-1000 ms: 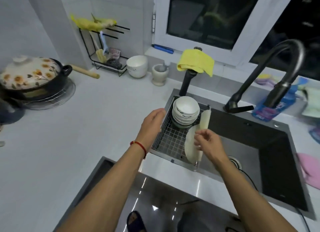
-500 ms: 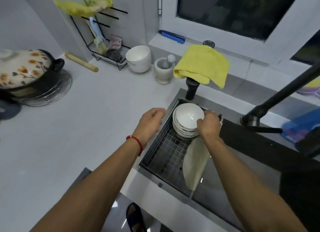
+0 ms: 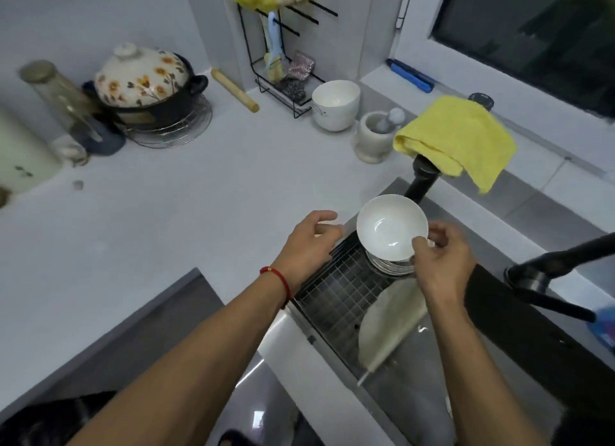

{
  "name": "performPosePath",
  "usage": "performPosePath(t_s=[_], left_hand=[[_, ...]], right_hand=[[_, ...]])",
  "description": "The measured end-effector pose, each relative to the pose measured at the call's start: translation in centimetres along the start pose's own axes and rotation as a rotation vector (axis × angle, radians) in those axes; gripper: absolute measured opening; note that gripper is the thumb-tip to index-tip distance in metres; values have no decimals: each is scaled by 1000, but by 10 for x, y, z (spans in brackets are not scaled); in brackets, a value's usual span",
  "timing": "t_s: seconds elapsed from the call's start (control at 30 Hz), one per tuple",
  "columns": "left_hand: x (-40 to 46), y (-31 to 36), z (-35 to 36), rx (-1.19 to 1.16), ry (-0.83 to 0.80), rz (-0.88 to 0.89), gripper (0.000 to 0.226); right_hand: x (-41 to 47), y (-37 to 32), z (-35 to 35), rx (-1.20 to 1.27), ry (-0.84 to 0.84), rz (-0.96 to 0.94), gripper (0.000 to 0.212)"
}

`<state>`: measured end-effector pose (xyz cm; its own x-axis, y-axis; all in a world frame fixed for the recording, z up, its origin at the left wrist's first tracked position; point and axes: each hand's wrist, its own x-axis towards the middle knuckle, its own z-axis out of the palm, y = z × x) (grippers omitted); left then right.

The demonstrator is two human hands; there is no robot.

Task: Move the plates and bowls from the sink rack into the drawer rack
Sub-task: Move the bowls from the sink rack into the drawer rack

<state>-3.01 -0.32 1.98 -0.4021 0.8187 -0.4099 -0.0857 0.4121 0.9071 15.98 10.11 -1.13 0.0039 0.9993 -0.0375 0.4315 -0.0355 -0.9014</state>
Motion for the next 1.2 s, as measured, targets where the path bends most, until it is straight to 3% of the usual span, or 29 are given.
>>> performPosePath(t_s=[0.07,0.17,0.27,0.37,0.47,0.57,0.67,0.8,1.03,1.2], left_hand=[[-17,-11,-16,-91,-9,-22,55],[-55,-31,-47,-348,46,-22,42],[-117,-67,-92,-425,250,35,28],[-199,-111,-146,-508,496,54,27],[-291,-158,-188,-554,623,44,30],[-388,-212,-220,-563,737,36,30],[-486,-272,-246,-574,854,5,31],[-595,-333,-274,-605,1001,-32,34],[-705,-402,-331,-774,1218,-48,38],[-764,-471,-375,-560,1416,-274,30]], right_hand=[[-25,-19,13,95,-139,25,27],[-68,-40,42,226,-419,117,29],[-125,-53,74,275,-713,140,27],[-198,-64,110,250,-1121,183,21],[-287,-65,140,263,-1549,389,45],[-388,-58,161,267,-1792,533,64],[-496,-49,169,213,-1923,579,72],[-623,-37,175,103,-1956,574,73],[-774,-44,218,-18,-2008,455,78],[-860,-44,288,-107,-1937,371,49]])
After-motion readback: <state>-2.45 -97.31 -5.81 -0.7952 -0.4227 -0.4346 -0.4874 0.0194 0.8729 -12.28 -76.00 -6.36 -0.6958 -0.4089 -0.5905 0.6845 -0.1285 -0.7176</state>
